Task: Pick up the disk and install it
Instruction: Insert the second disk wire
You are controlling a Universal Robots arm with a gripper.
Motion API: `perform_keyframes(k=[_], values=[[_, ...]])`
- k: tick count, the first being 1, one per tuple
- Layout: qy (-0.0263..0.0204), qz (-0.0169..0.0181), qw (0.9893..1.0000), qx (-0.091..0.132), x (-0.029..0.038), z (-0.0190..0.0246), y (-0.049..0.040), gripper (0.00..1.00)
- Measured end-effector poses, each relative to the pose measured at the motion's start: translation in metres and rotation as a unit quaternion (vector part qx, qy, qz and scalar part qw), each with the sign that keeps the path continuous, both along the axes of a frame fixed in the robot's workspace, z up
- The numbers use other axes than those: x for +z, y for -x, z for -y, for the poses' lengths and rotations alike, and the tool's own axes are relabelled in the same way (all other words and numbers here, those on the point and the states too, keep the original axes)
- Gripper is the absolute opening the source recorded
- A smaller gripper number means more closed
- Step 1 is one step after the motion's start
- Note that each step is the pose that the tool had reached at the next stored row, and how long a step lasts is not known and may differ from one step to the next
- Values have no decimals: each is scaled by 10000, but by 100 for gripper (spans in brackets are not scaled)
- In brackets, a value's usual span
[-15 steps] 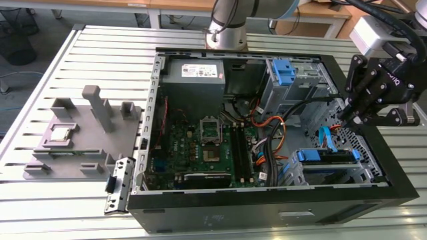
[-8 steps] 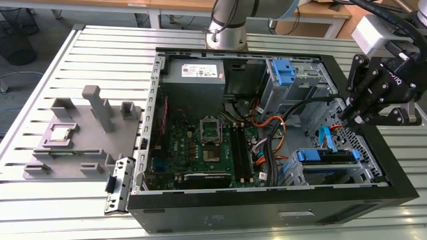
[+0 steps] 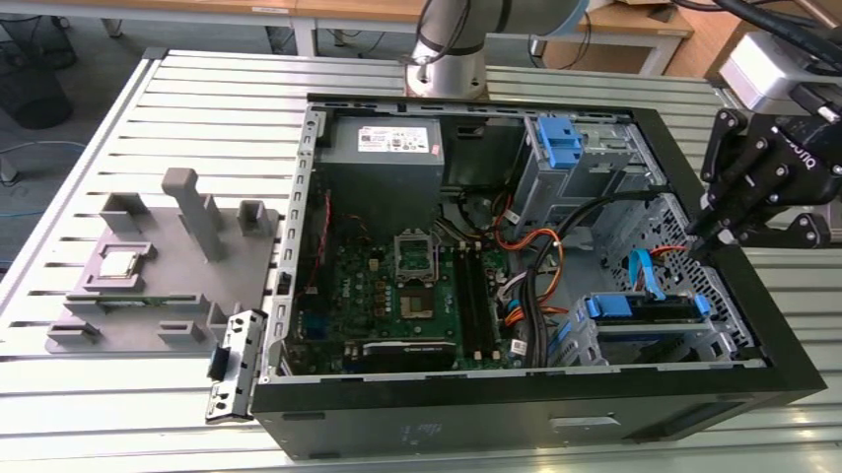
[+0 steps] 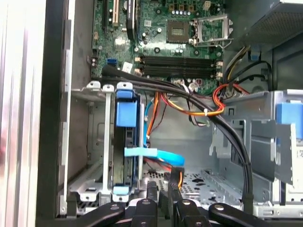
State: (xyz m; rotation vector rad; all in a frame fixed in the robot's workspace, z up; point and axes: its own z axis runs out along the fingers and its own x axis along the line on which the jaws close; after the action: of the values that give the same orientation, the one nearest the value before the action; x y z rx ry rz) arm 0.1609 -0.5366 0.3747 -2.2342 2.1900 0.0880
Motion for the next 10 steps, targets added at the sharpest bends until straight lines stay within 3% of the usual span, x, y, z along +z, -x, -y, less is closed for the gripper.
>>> perform_keyframes(k=[4,10], values=[[-1,-16,10000,1,-47,-13,-106,24],[0,-46,10000,0,-132,-74,-154,24]])
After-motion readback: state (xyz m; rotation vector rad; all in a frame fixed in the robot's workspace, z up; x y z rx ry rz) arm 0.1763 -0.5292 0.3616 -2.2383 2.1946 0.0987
